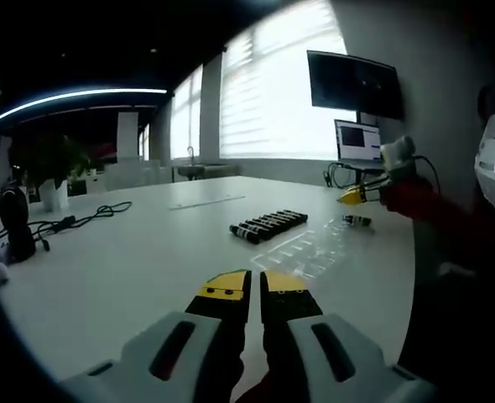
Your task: Grip medicine bottles put into box
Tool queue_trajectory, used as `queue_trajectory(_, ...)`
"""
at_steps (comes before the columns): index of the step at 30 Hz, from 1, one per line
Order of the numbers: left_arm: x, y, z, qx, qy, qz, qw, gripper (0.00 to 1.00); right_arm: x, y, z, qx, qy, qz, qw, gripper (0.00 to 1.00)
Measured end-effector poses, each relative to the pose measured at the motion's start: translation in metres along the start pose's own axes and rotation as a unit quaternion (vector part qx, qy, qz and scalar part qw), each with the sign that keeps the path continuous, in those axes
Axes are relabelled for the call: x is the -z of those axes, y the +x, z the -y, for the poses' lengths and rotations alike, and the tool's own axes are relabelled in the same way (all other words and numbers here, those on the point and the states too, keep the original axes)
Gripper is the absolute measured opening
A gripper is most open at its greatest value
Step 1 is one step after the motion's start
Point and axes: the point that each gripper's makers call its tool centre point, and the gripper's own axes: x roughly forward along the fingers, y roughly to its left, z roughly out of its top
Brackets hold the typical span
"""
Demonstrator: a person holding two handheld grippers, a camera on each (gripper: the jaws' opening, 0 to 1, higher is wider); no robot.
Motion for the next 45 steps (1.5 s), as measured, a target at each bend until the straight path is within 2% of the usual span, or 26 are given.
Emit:
queue_trajectory(13,0.001,0.001,-0.003,-0.005,-0.003,-0.001,1.0000,0.00,-0.015,0.018,-0.004,-0.023,-0.007,0.015,0.9996,0.04)
queue_trajectory(28,0.004,0.002,-0.003,-0.006,-0.002,-0.005,1.0000,0.00,-0.020,0.037,0.005,-0.016,-0.030,-0.003,0.9994,0.07)
queue_trajectory(35,0.004,0.002,-0.003,-0.007,-0.002,-0.006,1.0000,0.00,-0.018,0.045,0.006,-0.020,-0.030,-0.011,0.9993,0.07)
queue_trajectory(37,0.004,0.002,-0.003,-0.008,-0.002,-0.006,0.9999,0.00,-0.015,0.048,0.008,-0.016,-0.028,-0.022,0.9992,0.07)
queue_trajectory(45,0.004,0.002,-0.003,-0.007,-0.001,-0.006,1.0000,0.00,-0.020,0.057,0.014,-0.012,-0.024,-0.026,0.9993,0.08)
